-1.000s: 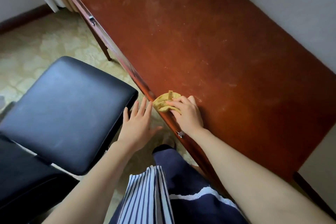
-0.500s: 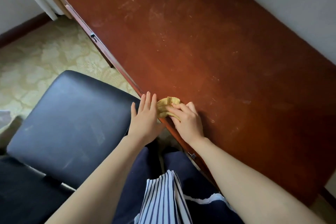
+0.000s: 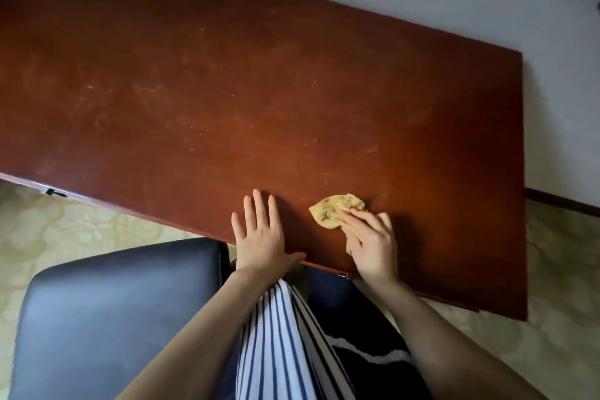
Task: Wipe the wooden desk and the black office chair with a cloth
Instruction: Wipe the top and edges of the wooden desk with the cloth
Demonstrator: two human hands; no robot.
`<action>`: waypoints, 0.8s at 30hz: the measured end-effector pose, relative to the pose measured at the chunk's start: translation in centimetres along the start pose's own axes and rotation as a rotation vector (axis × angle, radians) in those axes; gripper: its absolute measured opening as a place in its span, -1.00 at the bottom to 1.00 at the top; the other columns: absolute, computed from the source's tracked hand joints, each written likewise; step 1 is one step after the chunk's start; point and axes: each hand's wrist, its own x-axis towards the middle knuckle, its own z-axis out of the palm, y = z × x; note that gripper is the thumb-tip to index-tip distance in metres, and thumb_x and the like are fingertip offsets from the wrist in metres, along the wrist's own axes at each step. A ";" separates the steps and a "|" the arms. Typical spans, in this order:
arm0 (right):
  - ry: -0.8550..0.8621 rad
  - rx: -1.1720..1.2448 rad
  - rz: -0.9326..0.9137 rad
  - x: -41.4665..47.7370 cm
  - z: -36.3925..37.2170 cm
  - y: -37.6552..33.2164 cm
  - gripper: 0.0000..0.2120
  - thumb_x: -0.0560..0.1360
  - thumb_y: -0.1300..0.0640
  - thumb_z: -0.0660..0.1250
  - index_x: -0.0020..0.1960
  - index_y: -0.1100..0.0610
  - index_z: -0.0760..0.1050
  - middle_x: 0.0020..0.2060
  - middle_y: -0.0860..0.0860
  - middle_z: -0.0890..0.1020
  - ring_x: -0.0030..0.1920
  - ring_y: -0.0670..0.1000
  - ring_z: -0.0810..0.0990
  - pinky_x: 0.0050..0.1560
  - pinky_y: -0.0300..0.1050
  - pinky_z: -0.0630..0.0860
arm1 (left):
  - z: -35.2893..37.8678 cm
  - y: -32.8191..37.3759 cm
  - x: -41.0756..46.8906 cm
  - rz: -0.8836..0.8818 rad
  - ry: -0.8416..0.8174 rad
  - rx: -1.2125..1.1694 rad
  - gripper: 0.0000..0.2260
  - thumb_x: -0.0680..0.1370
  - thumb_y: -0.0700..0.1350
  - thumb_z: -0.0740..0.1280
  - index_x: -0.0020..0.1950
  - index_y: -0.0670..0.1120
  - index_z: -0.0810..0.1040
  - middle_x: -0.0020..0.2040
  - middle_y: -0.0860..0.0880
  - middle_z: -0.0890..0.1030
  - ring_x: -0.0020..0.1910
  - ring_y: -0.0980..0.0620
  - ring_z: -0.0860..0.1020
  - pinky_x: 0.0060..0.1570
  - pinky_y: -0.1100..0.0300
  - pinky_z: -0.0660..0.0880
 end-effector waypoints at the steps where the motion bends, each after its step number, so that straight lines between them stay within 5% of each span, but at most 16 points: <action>1: 0.006 -0.018 0.003 -0.3 -0.8 1.0 -0.65 0.32 0.32 0.53 0.08 0.11 0.66 -0.06 0.03 0.68 -0.18 0.16 0.53 -0.16 -0.01 0.57 | 0.1 0.2 0.0 0.006 0.014 0.005 0.07 0.38 0.36 0.30 0.51 -0.17 -0.30 0.51 -0.22 -0.33 0.50 -0.22 -0.28 0.42 -0.22 -0.15; 9: 0.049 -0.166 -0.025 1.2 -5.7 8.3 -0.67 0.33 0.31 0.52 0.08 0.16 0.65 -0.05 0.05 0.67 -0.17 0.13 0.51 -0.17 -0.10 0.47 | 0.2 1.8 -0.4 -0.127 0.065 -0.005 0.14 0.35 0.40 0.30 0.49 -0.19 -0.36 0.50 -0.23 -0.35 0.50 -0.21 -0.28 0.41 -0.24 -0.10; 17: -0.105 -0.166 0.046 8.8 -6.5 11.2 -0.72 0.45 0.24 0.43 0.15 0.14 0.62 0.08 0.07 0.64 -0.03 0.13 0.46 -0.21 -0.12 0.39 | 1.7 5.6 -2.6 -0.367 0.134 -0.114 0.08 0.38 0.35 0.32 0.51 -0.20 -0.28 0.52 -0.22 -0.27 0.51 -0.18 -0.23 0.42 -0.21 -0.11; 24: -0.163 -0.150 0.078 12.9 -3.9 9.5 -0.71 0.54 0.21 0.31 0.25 0.08 0.55 0.20 0.01 0.58 0.12 0.10 0.41 0.05 -0.06 0.35 | 3.2 10.3 -4.6 -0.457 0.130 -0.197 0.00 0.43 0.32 0.29 0.53 -0.19 -0.22 0.54 -0.18 -0.23 0.52 -0.14 -0.21 0.43 -0.17 -0.10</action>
